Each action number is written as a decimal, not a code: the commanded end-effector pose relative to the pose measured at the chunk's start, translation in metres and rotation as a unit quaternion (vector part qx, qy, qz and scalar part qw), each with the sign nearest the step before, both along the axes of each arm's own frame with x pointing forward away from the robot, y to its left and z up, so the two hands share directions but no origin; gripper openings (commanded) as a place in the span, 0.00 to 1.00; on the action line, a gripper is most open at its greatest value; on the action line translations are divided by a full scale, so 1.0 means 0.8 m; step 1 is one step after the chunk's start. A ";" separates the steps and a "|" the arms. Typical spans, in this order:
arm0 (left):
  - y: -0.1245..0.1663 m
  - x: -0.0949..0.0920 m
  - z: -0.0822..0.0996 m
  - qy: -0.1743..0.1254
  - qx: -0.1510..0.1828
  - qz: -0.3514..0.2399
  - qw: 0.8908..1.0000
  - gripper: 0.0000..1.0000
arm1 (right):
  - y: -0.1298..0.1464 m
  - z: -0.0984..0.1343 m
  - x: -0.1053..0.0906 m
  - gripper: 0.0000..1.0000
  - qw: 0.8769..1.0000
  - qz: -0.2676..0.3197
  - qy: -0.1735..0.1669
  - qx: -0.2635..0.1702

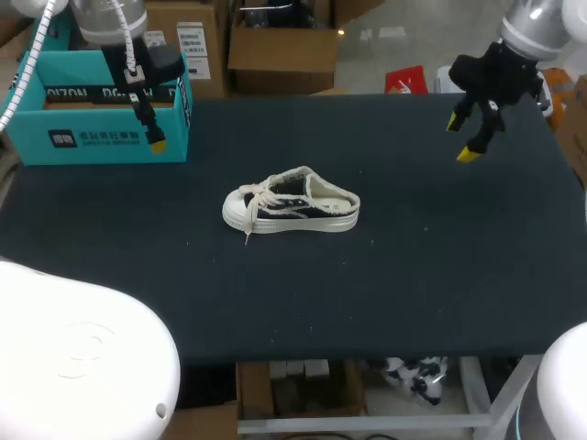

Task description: Open the shoe tongue, take the insole out of the shoe, put the insole back into the shoe, and pack the shoe into the shoebox

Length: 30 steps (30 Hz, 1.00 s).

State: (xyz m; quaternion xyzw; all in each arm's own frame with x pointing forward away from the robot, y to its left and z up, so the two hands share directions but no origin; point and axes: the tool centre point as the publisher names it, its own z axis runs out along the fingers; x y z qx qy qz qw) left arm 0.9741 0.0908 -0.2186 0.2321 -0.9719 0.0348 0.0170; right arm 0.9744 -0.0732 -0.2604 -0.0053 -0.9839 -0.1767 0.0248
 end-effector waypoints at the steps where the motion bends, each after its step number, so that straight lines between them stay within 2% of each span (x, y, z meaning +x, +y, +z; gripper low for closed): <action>1: -0.014 -0.017 0.001 -0.022 0.010 0.031 0.999 1.00 | 0.025 -0.041 -0.010 1.00 0.999 -0.006 -0.028 0.041; 6: -0.030 -0.029 0.004 -0.038 0.013 0.053 0.998 1.00 | 0.059 -0.063 -0.011 1.00 0.996 -0.007 -0.032 0.083; 8: -0.034 -0.029 0.005 -0.034 0.002 0.063 0.997 1.00 | 0.069 -0.068 -0.011 1.00 0.995 -0.007 -0.031 0.092; 11: -0.032 -0.025 0.005 -0.041 0.027 0.080 0.996 1.00 | 0.077 -0.073 -0.009 1.00 0.992 -0.010 -0.021 0.124; 26: -0.032 -0.025 0.005 -0.041 0.027 0.080 0.996 1.00 | 0.078 -0.073 -0.009 1.00 0.992 -0.011 -0.020 0.126; 28: -0.053 -0.030 -0.003 -0.041 0.042 0.099 0.993 1.00 | 0.081 -0.079 -0.005 1.00 0.992 -0.020 -0.017 0.121; 30: -0.068 -0.026 -0.012 -0.025 0.057 0.131 0.990 1.00 | 0.092 -0.091 -0.001 1.00 0.992 -0.025 -0.009 0.123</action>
